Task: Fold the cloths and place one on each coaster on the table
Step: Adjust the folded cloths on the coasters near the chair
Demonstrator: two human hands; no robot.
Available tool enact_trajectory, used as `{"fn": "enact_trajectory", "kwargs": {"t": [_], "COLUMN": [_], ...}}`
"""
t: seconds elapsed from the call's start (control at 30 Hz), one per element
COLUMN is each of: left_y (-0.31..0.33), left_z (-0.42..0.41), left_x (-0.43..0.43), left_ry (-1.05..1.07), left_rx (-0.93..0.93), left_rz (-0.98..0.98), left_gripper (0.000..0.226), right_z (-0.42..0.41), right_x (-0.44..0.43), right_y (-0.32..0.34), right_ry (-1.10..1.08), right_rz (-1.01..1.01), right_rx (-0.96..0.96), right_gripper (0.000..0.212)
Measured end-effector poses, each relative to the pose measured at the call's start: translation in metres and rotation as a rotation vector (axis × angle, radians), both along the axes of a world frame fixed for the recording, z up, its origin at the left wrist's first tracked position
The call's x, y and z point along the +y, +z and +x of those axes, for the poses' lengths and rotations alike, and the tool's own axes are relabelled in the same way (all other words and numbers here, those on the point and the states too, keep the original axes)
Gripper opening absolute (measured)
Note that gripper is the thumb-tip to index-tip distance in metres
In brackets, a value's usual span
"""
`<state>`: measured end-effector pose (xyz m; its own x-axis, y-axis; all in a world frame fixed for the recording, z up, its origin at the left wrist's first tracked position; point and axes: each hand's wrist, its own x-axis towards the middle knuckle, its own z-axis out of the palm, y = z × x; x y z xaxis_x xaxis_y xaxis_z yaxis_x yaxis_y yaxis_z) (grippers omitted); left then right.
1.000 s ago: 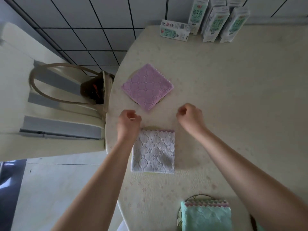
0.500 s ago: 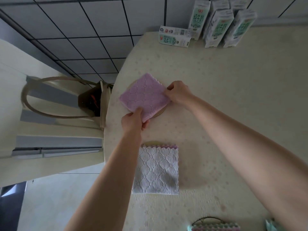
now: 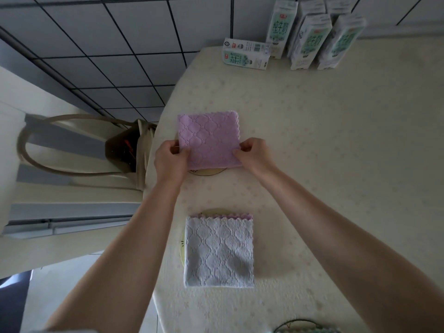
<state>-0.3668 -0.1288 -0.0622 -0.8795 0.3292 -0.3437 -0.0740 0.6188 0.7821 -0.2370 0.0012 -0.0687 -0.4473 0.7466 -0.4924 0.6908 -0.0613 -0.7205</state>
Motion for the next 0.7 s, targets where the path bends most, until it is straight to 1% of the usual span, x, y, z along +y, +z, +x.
{"fn": "enact_trajectory", "kwargs": {"t": [0.1, 0.2, 0.47, 0.7], "left_y": [-0.002, -0.002, -0.003, -0.005], "left_z": [-0.004, -0.003, -0.004, -0.001], "left_x": [-0.002, -0.006, -0.009, -0.014], "left_ry": [-0.009, 0.008, 0.057, 0.111], "left_rx": [0.064, 0.102, 0.108, 0.097], "left_rz": [-0.045, -0.047, -0.026, -0.07], "left_gripper": [0.029, 0.027, 0.023, 0.031], "right_z": [-0.002, -0.002, -0.003, 0.001], "right_x": [-0.005, -0.006, -0.008, -0.007], "right_y": [-0.001, -0.001, 0.0, 0.006], "right_ry": [0.003, 0.007, 0.05, 0.086], "right_rz": [0.004, 0.007, 0.023, 0.056], "right_rx": [-0.018, -0.016, -0.035, -0.071], "right_gripper": [0.017, 0.015, 0.019, 0.015]}}
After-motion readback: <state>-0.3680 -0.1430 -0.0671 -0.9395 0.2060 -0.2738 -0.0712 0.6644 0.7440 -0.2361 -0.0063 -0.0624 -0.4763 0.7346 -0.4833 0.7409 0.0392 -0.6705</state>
